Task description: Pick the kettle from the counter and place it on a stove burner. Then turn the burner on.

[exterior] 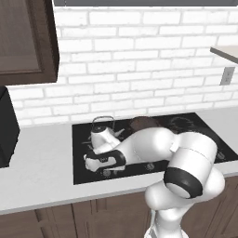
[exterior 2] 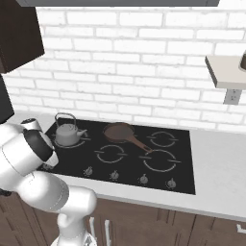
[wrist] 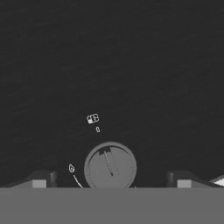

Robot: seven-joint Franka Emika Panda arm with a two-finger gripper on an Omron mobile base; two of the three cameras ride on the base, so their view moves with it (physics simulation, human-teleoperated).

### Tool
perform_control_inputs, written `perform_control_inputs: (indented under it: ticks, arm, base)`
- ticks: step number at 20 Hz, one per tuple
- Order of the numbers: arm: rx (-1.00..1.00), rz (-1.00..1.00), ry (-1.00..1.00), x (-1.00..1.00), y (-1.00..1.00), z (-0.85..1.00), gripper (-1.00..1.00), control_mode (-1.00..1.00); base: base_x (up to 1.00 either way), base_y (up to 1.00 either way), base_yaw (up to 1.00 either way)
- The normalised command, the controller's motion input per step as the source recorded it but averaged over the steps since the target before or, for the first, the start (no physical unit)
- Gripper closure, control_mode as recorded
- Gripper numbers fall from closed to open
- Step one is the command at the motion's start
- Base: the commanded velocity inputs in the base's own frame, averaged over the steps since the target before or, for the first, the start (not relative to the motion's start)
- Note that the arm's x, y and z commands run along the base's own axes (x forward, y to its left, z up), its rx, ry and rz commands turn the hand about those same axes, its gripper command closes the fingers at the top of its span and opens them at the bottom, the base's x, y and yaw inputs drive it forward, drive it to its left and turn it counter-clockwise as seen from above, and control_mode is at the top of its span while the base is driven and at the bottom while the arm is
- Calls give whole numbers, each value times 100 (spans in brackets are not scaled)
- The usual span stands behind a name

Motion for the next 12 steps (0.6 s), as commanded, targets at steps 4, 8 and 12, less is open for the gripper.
perform_control_inputs:
  ticks: [4,8,12]
  arm:
    - [0,0,0,0,0,0,-100,-100]
    - [0,0,0,14,0,-6,-100,-100]
    - [0,0,-1,19,0,-6,-100,-100]
  base:
    - [0,0,0]
    - [0,0,0]
    - [0,0,0]
